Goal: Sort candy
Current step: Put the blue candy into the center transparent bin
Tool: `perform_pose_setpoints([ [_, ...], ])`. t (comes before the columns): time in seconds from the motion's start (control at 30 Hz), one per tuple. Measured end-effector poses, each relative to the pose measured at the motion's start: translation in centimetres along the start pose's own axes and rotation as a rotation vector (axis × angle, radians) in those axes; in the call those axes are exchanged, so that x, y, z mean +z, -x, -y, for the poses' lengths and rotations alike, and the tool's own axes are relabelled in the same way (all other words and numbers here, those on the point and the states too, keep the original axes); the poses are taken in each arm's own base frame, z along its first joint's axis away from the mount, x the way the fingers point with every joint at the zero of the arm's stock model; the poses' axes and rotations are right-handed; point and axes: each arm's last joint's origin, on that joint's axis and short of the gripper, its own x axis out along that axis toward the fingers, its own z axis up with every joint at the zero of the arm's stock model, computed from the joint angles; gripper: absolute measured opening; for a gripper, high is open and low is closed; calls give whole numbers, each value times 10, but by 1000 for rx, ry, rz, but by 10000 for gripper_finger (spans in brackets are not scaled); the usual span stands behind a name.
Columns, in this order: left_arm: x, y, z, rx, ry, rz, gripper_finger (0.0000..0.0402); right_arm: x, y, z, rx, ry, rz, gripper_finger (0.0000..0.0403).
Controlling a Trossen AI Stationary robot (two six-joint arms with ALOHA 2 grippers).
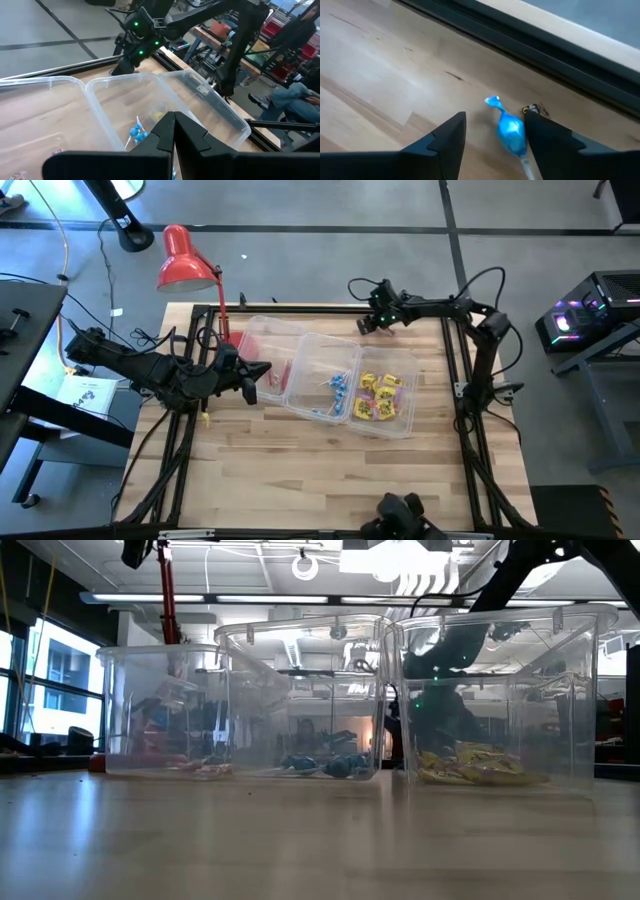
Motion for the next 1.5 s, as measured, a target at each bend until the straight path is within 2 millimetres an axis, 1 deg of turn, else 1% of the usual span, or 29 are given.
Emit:
perform_pose_setpoints([
  [0.1, 0, 0, 0, 0, 2, 0, 0, -3, -4, -5, -32, 22, -1, 188],
  [0.17, 0, 0, 0, 0, 4, 0, 0, -5, -5, -9, -67, 40, 3, 163],
  [0.23, 0, 0, 0, 0, 8, 0, 0, -6, -2, -12, -78, 56, -1, 118],
  [0.33, 0, 0, 0, 0, 11, 0, 0, -8, 4, -14, -85, 72, -26, 40],
  [0.47, 0, 0, 0, 1, 1, -2, 0, -12, 19, -13, -96, 104, -76, 37],
  [0.53, 0, 0, 0, 2, -4, -2, 0, -10, 33, -14, -96, 113, -66, 38],
  [0.67, 0, 0, 0, 2, -27, -1, 0, -2, 69, -16, -96, 144, 17, 38],
  [0.77, 0, 0, 0, 11, -39, 8, 0, 3, 103, -21, -64, 137, 114, 38],
  [0.87, 1, 0, -1, 23, -67, 21, 0, 5, 136, -29, 29, 112, 202, 38],
  [0.97, 2, -1, -2, 49, -94, 41, 0, 4, 163, -47, 183, 104, 289, 38],
  [1.0, 3, -2, -3, 57, -101, 46, 0, 3, 169, -55, 238, 100, 306, 38],
  [1.07, 5, -4, -5, 73, -118, 52, 0, -3, 174, -74, 328, 92, 307, 38],
  [1.2, 10, -9, -7, 77, -158, 65, 0, -24, 179, -123, 481, 128, 290, 38],
  [1.33, 17, -13, -7, 50, -204, 82, 0, -50, 179, -171, 623, 171, 261, 38],
  [1.43, 21, -16, -8, 27, -234, 88, 0, -66, 175, -197, 673, 170, 255, 38],
  [1.5, 23, -17, -8, 16, -243, 87, 0, -75, 166, -206, 647, 154, 240, 39],
])
